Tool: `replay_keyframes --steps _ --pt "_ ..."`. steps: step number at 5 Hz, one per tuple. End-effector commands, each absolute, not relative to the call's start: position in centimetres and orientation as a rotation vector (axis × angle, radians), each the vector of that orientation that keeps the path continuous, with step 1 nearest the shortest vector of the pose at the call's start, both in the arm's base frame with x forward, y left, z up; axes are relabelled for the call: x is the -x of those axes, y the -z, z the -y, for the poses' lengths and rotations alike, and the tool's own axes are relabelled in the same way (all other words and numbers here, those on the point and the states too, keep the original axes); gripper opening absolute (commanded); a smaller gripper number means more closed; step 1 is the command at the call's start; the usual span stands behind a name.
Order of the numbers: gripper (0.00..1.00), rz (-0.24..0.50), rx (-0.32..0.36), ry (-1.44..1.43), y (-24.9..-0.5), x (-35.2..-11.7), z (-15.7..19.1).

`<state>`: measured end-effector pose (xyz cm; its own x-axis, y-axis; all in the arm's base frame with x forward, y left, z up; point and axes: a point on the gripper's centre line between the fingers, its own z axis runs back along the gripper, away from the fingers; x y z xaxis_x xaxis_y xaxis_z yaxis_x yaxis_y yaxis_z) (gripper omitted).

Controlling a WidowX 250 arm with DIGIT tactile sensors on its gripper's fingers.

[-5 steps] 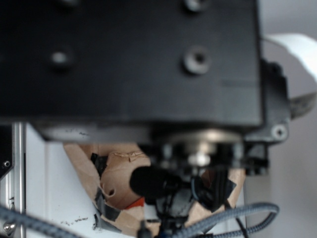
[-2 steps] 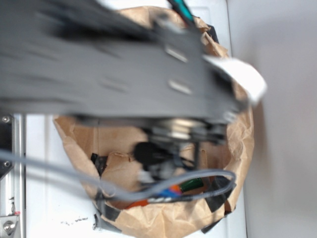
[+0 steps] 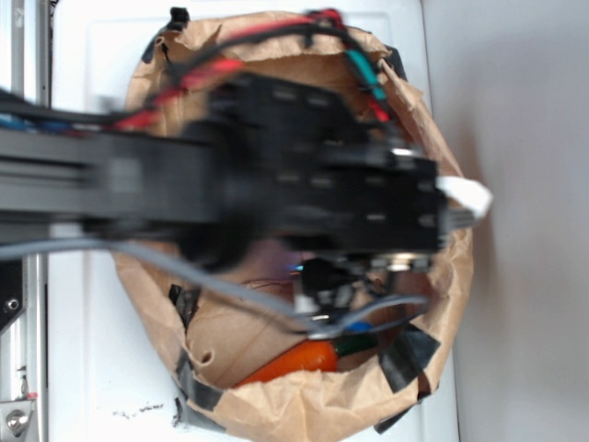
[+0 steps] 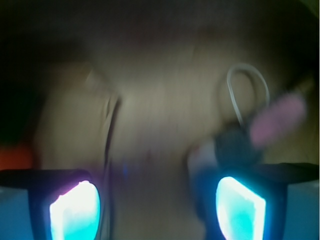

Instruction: Grab the gray animal.

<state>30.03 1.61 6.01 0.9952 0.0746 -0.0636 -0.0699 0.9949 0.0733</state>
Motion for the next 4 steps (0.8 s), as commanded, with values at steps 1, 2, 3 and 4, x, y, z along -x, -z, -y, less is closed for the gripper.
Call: replay_keyframes --steps 1,2,3,4 --pt "1.00 -0.038 -0.183 -0.184 -4.3 -33.6 -2.9" --pt "0.00 -0.016 -0.178 -0.180 -4.9 -33.2 -2.9" --pt "1.00 0.017 -0.088 -0.133 -7.8 -31.6 -3.2" --pt "1.00 0.037 -0.019 -0.091 -10.6 -29.6 -3.7"
